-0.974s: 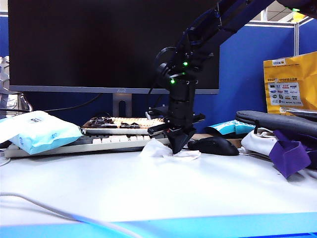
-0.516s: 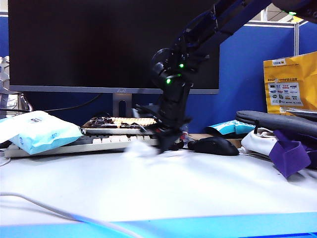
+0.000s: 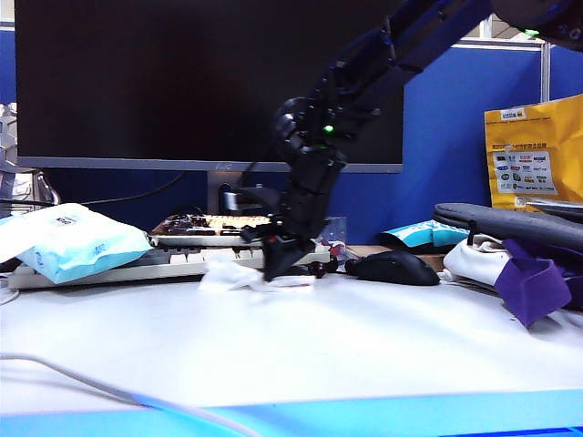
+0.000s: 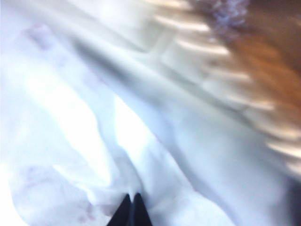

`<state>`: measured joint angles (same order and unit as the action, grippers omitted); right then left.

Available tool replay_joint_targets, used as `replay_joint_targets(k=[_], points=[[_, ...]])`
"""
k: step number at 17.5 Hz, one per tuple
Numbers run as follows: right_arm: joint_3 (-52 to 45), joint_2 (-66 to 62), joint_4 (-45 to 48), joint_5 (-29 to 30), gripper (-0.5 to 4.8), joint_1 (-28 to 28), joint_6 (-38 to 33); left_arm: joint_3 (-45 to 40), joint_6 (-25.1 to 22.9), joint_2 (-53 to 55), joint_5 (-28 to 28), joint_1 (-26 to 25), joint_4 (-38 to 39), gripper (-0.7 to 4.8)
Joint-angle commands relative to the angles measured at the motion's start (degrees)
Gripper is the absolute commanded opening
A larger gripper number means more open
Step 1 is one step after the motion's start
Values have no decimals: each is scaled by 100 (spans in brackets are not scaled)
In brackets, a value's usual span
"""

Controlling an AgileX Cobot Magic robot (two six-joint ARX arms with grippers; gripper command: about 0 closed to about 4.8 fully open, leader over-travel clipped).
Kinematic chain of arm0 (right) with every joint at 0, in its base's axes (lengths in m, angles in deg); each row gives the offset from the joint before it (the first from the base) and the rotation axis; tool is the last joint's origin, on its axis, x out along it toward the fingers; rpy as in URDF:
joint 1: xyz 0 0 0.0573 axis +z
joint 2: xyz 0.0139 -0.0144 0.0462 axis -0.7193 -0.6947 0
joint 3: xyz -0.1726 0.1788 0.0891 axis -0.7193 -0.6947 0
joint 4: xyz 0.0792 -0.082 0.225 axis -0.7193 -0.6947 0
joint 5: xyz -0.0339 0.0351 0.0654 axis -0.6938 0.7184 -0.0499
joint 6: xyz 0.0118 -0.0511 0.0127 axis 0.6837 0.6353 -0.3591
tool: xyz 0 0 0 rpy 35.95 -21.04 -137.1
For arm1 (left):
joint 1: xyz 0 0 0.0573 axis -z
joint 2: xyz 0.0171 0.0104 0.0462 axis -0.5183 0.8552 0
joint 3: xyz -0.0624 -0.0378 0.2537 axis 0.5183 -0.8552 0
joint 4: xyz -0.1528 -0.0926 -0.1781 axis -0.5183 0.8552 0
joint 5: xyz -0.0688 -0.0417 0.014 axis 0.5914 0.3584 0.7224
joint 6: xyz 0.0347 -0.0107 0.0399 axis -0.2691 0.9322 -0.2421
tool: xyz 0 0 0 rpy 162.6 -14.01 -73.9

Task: Use the wet wipes on the table to wipe the cherry juice off the table, then put the wipes back on the table.

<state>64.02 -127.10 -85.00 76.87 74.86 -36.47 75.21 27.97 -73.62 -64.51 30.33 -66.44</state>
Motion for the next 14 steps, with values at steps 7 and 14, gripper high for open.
replay_joint_targets(k=[7,14], points=[[26,-195,-59,-1486,-1,4,310,-2,-4,-4,22,-2,52,-3],[24,-236,-101,-2227,-1,205,79,-2,-4,-4,22,-2,52,-4]])
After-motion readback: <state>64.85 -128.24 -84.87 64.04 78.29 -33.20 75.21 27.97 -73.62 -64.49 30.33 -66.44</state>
